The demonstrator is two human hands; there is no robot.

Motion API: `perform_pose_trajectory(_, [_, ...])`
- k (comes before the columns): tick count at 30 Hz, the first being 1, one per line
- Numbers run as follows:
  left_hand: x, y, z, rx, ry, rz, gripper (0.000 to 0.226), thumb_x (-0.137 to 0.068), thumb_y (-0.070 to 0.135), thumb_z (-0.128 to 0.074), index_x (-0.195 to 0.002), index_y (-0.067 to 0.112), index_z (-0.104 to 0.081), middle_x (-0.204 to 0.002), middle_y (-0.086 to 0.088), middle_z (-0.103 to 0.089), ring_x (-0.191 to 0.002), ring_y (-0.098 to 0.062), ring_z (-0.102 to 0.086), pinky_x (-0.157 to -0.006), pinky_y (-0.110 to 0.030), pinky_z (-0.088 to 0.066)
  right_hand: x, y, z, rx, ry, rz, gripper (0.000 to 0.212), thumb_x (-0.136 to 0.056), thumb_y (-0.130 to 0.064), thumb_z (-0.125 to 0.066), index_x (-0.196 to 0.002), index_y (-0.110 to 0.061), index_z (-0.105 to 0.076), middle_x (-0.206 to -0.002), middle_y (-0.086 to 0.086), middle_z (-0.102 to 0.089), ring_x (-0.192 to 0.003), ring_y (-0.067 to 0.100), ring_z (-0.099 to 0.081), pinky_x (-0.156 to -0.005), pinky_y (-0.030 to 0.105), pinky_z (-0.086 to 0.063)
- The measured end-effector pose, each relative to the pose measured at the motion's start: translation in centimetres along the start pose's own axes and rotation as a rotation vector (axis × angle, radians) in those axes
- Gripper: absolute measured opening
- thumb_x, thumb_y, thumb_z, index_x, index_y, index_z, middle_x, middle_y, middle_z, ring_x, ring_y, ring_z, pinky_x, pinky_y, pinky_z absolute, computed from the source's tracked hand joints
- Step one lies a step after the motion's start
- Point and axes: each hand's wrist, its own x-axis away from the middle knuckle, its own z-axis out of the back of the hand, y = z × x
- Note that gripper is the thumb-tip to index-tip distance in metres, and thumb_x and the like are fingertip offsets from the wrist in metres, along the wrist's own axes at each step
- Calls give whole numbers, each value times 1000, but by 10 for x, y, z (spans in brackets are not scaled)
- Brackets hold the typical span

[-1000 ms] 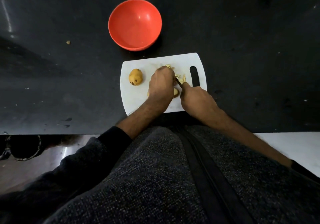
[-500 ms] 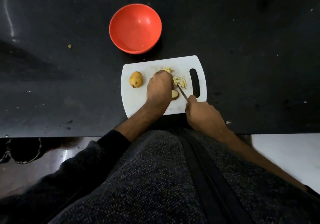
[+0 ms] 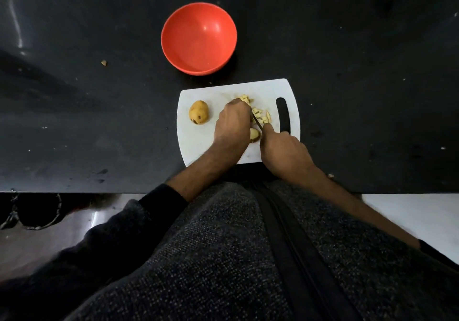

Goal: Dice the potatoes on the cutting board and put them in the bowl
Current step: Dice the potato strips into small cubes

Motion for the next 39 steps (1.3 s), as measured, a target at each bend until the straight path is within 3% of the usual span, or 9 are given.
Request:
perform_pose_trajectory(11, [-2,-3,-2,-4,-6,-5,8,-84,2,-68,-90,6,-70,-94,-11,-65,-78,-23,-62,-65,-34,-53,-2,-2,1,40,-5,14,20,-102,-20,-32,-118,-12,-41,-99,17,-63,-86,37,-62,-63,41,-37])
perform_pose_trajectory(16, [-3,-3,-3,-9,6,-22,9,-88,2,-67,-94,6,-72,-96,-10,-67,-81,-23,-64,-69,-34,-56,-3,-3,-6,27,5,-18,21,-101,-18,-32,-120,-13,-40,-96,14,-64,-70,27,-46,-61,40,-36])
perform_pose_trajectory(18, [-4,-2,-4,5,11,-12,9,-89,3,-66,-95,6,-72,-95,-10,-67,-79,-20,-62,-66,-31,-53,-6,-2,-9,17,4,-13,22,-101,-18,-32,-121,-12,-40,-95,14,-65,-69,27,-47,-60,39,-36])
perform_pose_trajectory(22, [-2,-4,-5,32,7,10,8,-84,0,-66,-85,7,-71,-87,-9,-66,-73,-22,-62,-63,-36,-55,-6,0,-9,-17,-24,-8,21,-101,-18,-31,-120,-12,-40,-98,17,-64,-83,36,-61,-63,41,-37])
perform_pose_trajectory(27, [-2,-7,-7,40,15,30,19,-82,-7,-60,-77,9,-70,-80,-7,-66,-71,-23,-64,-63,-39,-59,18,6,-9,-53,-154,-72,11,-96,-15,-40,-102,-16,-30,-95,17,-60,-89,40,-61,-65,42,-38])
perform_pose_trajectory(30, [0,-8,-7,13,43,21,19,-83,-6,-60,-78,10,-69,-80,-7,-65,-70,-24,-63,-61,-37,-57,25,7,-5,-53,-188,-93,10,-98,-16,-38,-104,-15,-31,-100,19,-59,-92,41,-60,-67,42,-38])
perform_pose_trajectory(34, [1,-11,-7,20,61,27,16,-84,-2,-63,-80,11,-71,-82,-6,-67,-72,-24,-64,-62,-37,-57,29,8,-1,-52,-101,-59,7,-101,-20,-35,-104,-14,-34,-90,15,-59,-81,40,-58,-65,41,-37])
perform_pose_trajectory(37, [1,-13,-7,47,63,37,14,-85,2,-64,-81,12,-73,-85,-6,-68,-73,-23,-64,-64,-37,-57,26,6,1,-51,-5,-24,8,-103,-23,-34,-98,-16,-32,-68,2,-41,-67,32,-45,-61,39,-35])
perform_pose_trajectory(39, [2,-14,-7,72,68,38,14,-86,3,-63,-81,12,-73,-86,-6,-68,-73,-23,-64,-64,-36,-56,21,4,1,-32,24,-6,8,-102,-22,-35,-101,-14,-34,-70,5,-47,-69,35,-50,-60,39,-35])
